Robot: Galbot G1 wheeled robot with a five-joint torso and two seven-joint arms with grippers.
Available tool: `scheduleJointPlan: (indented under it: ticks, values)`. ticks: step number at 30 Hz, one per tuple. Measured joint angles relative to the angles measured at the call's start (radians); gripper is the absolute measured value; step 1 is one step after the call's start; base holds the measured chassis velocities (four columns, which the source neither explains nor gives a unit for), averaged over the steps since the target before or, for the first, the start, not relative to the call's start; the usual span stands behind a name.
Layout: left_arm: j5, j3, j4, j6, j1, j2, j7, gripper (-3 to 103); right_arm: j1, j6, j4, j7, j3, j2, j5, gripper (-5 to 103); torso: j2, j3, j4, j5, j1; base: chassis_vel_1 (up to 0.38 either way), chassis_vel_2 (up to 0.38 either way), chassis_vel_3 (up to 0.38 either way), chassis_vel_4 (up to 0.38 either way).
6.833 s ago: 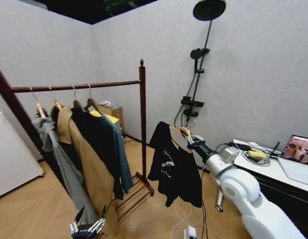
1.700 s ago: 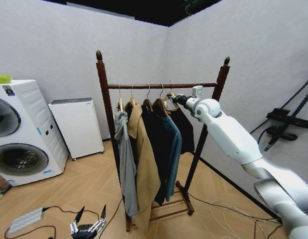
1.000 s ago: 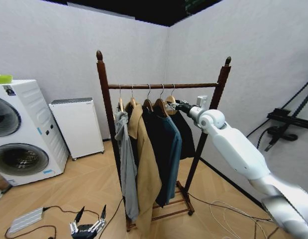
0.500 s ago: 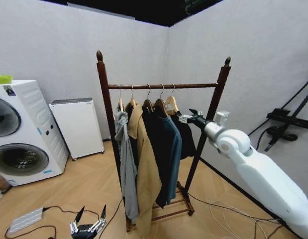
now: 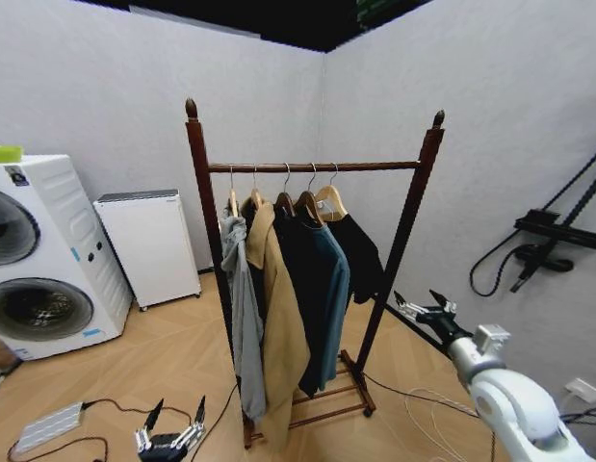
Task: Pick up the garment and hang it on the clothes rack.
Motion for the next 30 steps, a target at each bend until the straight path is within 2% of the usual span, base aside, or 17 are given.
scheduleJointPlan:
  ticks: [5, 17, 30]
  values:
    - [0.0, 0.0, 0.0, 0.0, 0.0, 0.0, 0.0, 100, -0.018, 0.023, 0.014, 0.001, 0.003, 0.062, -0.041, 100, 0.0, 0.0, 0.0002, 0.0, 0.0, 0.0, 0.0, 0.0, 0.0]
    - [0.0, 0.0, 0.0, 0.0, 0.0, 0.0, 0.0, 100, -0.061, 0.053, 0.064, 0.005, 0.016, 0.142, -0.082, 100, 0.0, 0.0, 0.0002, 0.0, 0.0, 0.0, 0.0, 0.0, 0.0]
    - [0.0, 0.0, 0.0, 0.0, 0.0, 0.0, 0.0, 100, -0.087, 0.083, 0.081, 0.004, 0.023, 0.159, -0.095, 100, 0.0, 0.0, 0.0001, 0.0001, 0.0, -0.009, -0.079, -0.075, -0.012]
